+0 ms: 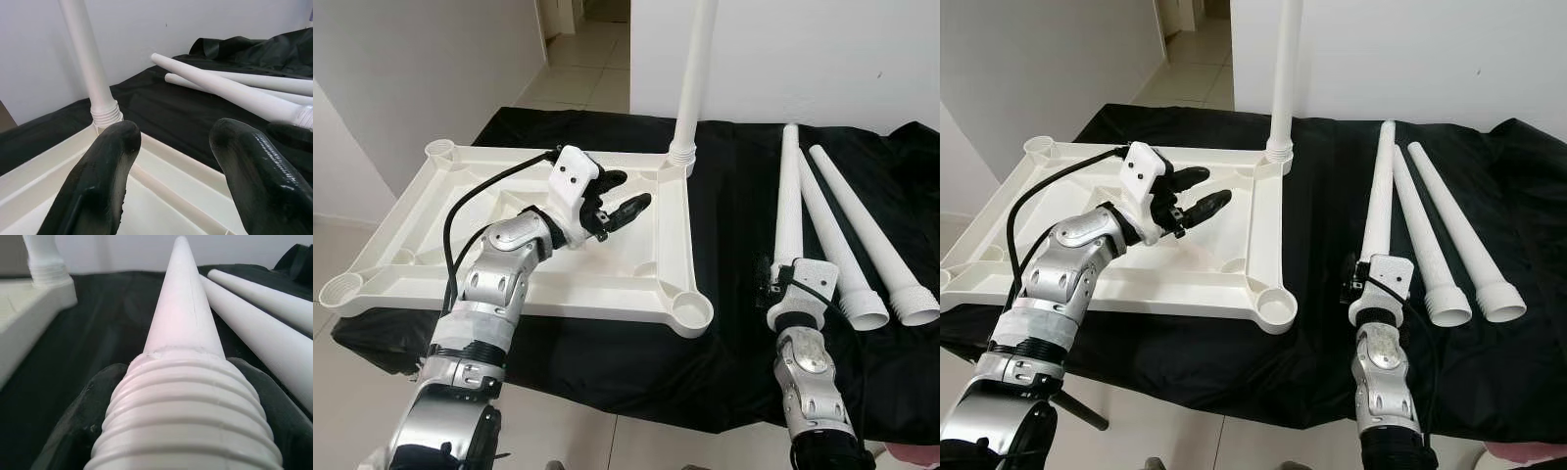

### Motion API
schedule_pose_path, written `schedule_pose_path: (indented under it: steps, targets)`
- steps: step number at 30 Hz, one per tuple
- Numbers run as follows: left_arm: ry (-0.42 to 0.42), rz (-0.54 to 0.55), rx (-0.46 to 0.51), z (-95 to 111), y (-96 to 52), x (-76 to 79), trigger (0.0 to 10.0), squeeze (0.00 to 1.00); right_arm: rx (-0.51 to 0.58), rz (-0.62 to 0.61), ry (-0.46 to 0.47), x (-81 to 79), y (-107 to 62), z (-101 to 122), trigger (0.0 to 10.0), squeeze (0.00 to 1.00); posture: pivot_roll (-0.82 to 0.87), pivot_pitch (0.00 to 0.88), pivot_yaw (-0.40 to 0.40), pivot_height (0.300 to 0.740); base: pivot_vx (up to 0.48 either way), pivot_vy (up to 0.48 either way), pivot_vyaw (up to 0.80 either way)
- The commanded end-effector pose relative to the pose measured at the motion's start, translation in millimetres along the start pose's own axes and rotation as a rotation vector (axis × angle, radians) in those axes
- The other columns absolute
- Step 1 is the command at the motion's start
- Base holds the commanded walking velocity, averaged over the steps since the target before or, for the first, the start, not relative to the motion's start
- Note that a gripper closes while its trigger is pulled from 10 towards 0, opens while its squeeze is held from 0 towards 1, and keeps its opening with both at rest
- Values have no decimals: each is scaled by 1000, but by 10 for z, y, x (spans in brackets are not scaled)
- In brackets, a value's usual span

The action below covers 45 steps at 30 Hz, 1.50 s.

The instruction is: Building children table

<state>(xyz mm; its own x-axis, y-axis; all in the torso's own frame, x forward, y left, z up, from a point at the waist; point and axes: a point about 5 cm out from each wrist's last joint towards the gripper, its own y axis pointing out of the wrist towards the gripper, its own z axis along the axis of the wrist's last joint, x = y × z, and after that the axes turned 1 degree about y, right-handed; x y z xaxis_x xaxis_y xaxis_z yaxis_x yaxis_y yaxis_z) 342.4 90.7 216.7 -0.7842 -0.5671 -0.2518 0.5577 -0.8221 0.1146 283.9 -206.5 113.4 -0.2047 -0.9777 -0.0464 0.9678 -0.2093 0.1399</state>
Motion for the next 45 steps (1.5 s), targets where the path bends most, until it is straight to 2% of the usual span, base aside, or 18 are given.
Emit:
schedule_pose_path:
  steps: [1, 3, 6, 8, 10, 11, 13, 14, 21, 22, 23, 28, 31, 32, 33, 35, 42, 45]
  targets:
    - [21, 20, 7, 69, 23, -50, 10000, 0, 109, 40, 45, -57, 61, 206, 10000, 0, -104, 0, 55, 740, 0, 0, 0]
    - [-2, -10, 12, 96, 42, -56, 10000, 0, 188, 60, 52, -86, 95, 343, 10000, 0, -106, 0, 59, 740, 0, 0, 0]
    - [-13, -24, 14, 106, 52, -55, 10000, 0, 213, 72, 58, -99, 109, 388, 10000, 0, -106, 0, 59, 740, 0, 0, 0]
    - [-91, -113, 52, 194, 121, -15, 10000, 0, 350, 106, 17, -158, 185, 646, 10000, 0, -105, 0, 58, 740, 0, 0, 0]
    - [-112, -138, 64, 222, 137, -6, 10000, 0, 381, 114, 8, -178, 205, 706, 10000, 0, -105, 0, 58, 740, 0, 0, 0]
    - [-124, -169, 78, 261, 154, -5, 10000, 341, 410, 124, 17, -209, 241, 773, 10000, 0, -108, 0, 60, 740, 0, 0, 0]
    - [-130, -189, 86, 286, 164, -5, 10000, 341, 429, 131, 24, -230, 264, 817, 10000, 0, -108, 0, 60, 740, 0, 0, 0]
    - [-155, -203, 92, 330, 195, -33, 10000, 1000, 451, 150, 33, -267, 308, 891, 10000, 0, -106, 0, 57, 740, 0, 0, 0]
    - [-130, -191, 141, 519, 267, -155, 10000, 1000, 568, 222, 39, -452, 440, 1198, 10000, 0, -117, 0, 62, 740, 0, 0, 0]
    - [-150, -188, 150, 556, 289, -168, 10000, 180, 589, 235, 44, -485, 452, 1260, 10000, 0, -117, 0, 63, 740, 0, 0, 0]
    - [-173, -191, 161, 596, 309, -175, 10000, 0, 611, 250, 44, -517, 459, 1315, 10000, 0, -117, 0, 63, 740, 0, 0, 0]
    - [-251, -193, 201, 723, 353, -206, 10000, 0, 661, 292, 50, -588, 461, 1433, 10000, 0, -114, 0, 60, 740, 0, 0, 0]
    - [-424, -222, 239, 894, 380, -288, 10000, 0, 702, 343, 66, -657, 445, 1514, 10000, 0, -109, 0, 55, 740, 0, 0, 0]
    - [-424, -222, 239, 894, 380, -288, 10000, 0, 702, 343, 66, -657, 445, 1514, 10000, 0, -109, 0, 55, 740, 0, 0, 0]
    - [-511, -236, 260, 971, 379, -354, 10000, 0, 716, 369, 62, -689, 423, 1533, 10000, 0, -109, 0, 57, 740, 0, 0, 0]
    - [-511, -236, 260, 971, 379, -354, 10000, 0, 716, 369, 62, -689, 423, 1533, 10000, 0, -109, 0, 57, 740, 0, 0, 0]
    - [-668, -256, 283, 1078, 382, -499, 10000, 0, 744, 500, 57, -853, 286, 1548, 10000, 0, -119, 0, 69, 740, 0, 0, 0]
    - [-669, -252, 272, 1066, 390, -499, 10000, 0, 743, 519, 60, -871, 266, 1541, 10000, 0, -119, 0, 69, 740, 0, 0, 0]
